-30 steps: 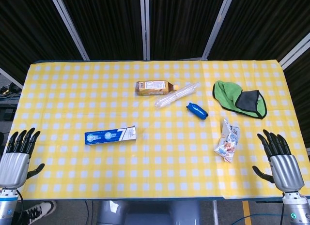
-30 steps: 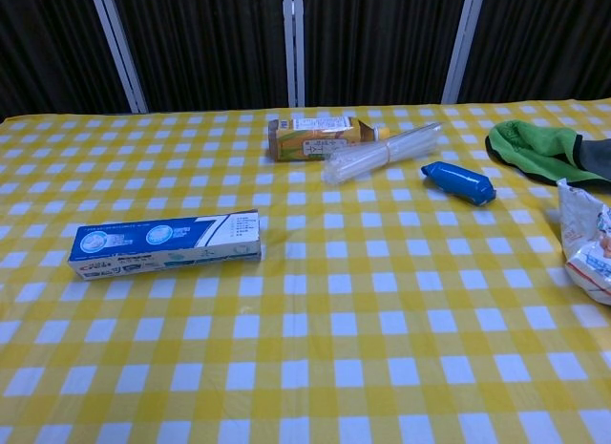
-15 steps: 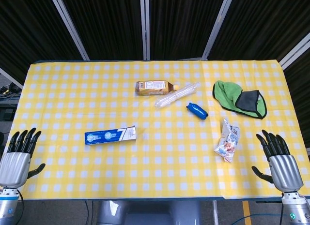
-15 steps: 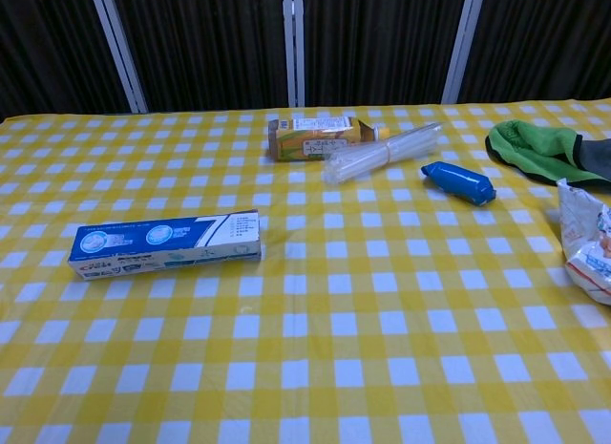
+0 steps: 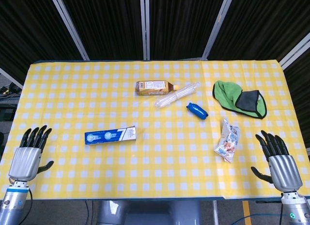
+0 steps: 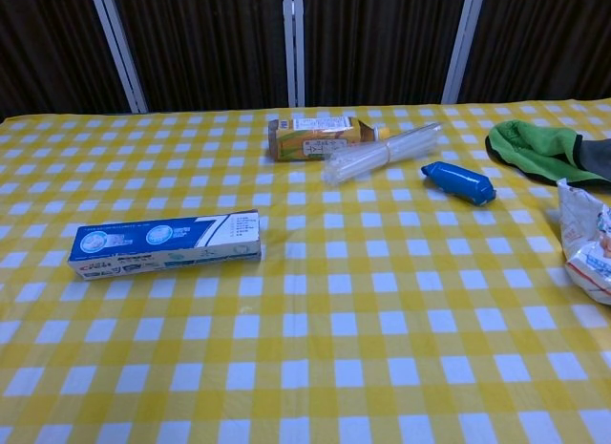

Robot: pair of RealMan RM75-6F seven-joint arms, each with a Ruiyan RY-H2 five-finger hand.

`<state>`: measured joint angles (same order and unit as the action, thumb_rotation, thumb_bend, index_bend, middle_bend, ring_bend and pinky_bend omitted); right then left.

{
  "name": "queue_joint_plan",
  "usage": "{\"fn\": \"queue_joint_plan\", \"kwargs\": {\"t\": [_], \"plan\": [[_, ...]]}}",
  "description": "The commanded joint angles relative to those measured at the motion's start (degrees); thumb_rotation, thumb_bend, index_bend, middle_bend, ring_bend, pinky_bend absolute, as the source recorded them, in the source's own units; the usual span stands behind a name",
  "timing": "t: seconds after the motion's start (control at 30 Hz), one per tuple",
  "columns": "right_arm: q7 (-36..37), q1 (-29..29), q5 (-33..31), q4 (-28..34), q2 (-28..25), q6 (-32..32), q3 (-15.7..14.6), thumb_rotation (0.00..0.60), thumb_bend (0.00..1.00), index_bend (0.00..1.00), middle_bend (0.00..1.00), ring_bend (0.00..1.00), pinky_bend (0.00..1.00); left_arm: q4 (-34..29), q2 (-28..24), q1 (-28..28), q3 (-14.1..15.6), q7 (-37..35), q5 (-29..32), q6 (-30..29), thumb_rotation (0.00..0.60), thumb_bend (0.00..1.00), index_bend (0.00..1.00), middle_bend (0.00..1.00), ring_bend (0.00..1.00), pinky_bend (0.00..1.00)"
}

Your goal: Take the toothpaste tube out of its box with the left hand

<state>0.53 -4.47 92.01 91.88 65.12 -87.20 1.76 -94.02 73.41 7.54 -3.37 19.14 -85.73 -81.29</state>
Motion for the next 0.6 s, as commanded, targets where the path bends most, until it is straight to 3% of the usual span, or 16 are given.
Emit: {"fn": "queue_joint_plan", "kwargs": {"t": [0.03, 0.33, 0.6], "plan": [[0.37, -0.01, 0.14, 0.13, -0.16, 0.02, -0.10, 0.600, 0.08, 0.03, 0.00, 0.00, 0.00, -2.45, 0.32, 3.59, -2.63, 3.10, 3.71, 4.61, 0.600, 0.19, 0.01, 0.00, 0.00, 0.05], [2.45, -0.13, -0.02, 0.53, -0.94, 0.18, -0.01, 0.600, 0.08, 0.03, 0.00, 0.00, 0.00, -1.97, 4.02, 12.61, -7.51, 12.26, 16.31, 16.97, 0.600, 0.19, 0.13, 0.00, 0.06, 0.15], [4.67, -0.29, -0.61, 0.46, -1.57, 0.50, 0.25, 0.600, 0.08, 0.03, 0.00, 0.00, 0.00, -0.75, 7.98, 19.08, -8.74, 20.87, 27.58, 22.04, 0.600, 0.19, 0.13, 0.01, 0.07, 0.16]]}}
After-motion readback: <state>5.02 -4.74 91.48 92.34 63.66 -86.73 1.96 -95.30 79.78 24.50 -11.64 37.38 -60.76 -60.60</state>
